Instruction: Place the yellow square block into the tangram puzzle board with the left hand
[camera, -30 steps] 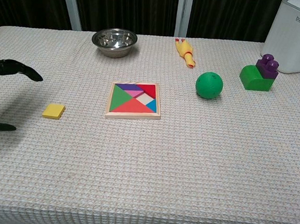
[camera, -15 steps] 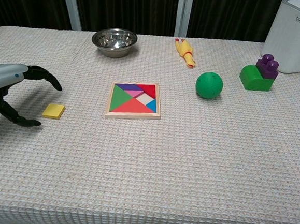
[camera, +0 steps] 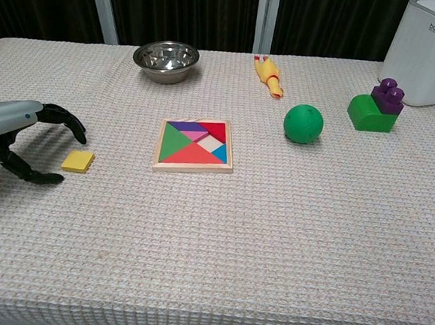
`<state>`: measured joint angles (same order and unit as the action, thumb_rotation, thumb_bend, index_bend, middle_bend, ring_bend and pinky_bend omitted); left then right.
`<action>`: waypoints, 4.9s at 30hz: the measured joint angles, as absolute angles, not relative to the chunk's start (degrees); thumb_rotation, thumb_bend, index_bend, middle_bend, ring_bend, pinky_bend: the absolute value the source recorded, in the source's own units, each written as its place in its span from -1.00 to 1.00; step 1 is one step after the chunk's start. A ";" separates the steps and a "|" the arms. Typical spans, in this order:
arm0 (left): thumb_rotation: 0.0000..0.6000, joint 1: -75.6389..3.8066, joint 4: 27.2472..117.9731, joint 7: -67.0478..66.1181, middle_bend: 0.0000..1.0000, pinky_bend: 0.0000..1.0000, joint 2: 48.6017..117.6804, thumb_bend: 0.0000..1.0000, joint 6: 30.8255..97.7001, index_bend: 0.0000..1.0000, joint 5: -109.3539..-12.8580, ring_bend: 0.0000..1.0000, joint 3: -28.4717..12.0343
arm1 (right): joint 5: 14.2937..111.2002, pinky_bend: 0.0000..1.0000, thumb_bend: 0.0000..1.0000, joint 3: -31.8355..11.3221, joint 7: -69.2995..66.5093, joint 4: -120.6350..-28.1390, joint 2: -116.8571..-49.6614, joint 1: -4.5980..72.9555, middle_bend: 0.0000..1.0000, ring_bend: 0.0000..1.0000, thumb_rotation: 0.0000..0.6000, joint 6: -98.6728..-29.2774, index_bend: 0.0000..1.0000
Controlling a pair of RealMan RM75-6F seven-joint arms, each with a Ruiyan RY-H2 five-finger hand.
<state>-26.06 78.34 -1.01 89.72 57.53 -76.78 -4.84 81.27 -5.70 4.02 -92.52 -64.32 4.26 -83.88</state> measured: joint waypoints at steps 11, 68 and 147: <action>1.00 -27.24 78.32 -0.40 -0.65 -0.80 90.29 -0.43 56.84 -0.32 -76.42 -0.93 -4.86 | 80.68 -1.00 -0.46 -5.80 3.61 -92.14 -64.28 4.13 -1.00 -1.00 1.00 -83.72 -1.00; 1.00 -45.65 75.89 0.92 -0.61 -0.74 92.19 -0.36 47.75 -0.08 -83.22 -0.93 -10.32 | 80.22 -1.00 -0.46 -5.88 3.14 -91.96 -63.75 3.70 -1.00 -1.00 1.00 -83.91 -1.00; 1.00 -61.47 40.54 27.35 -0.66 -0.75 105.81 -0.43 51.14 -0.48 -95.84 -0.93 2.59 | 78.58 -1.00 -0.46 -5.96 1.70 -90.29 -63.79 3.57 -1.00 -1.00 1.00 -82.28 -1.00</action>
